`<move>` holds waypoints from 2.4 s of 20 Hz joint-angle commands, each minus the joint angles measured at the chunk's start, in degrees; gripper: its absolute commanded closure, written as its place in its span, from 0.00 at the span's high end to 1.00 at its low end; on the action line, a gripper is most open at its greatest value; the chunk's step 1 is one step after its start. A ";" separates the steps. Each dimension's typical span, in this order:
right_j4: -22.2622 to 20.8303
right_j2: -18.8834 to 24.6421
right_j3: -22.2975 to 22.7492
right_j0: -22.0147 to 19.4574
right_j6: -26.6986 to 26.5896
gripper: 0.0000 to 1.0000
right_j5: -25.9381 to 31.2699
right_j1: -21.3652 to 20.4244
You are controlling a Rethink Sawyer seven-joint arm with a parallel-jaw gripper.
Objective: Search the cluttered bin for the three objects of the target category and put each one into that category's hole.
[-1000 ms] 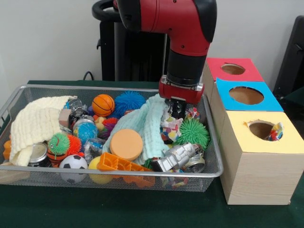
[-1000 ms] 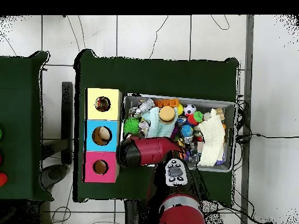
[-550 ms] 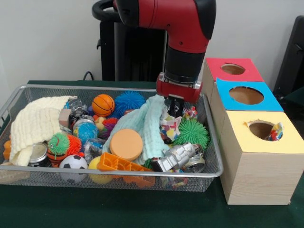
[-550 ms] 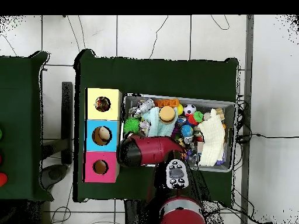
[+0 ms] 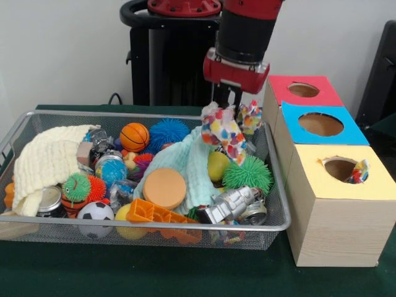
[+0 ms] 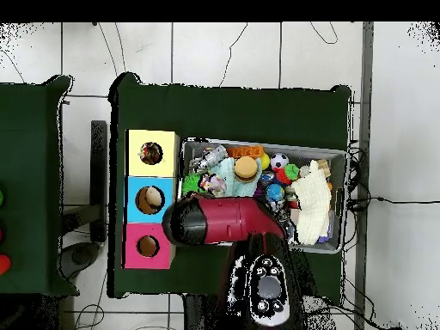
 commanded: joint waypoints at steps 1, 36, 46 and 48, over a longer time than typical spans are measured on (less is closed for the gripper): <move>5.02 6.12 0.13 -1.16 -1.15 0.00 12.08 -7.18; 13.88 2.47 -25.09 7.52 9.63 0.00 13.77 8.08; 13.74 1.42 -23.52 8.67 9.42 0.00 8.91 9.76; 13.79 1.08 -24.01 9.07 10.10 0.00 7.57 10.84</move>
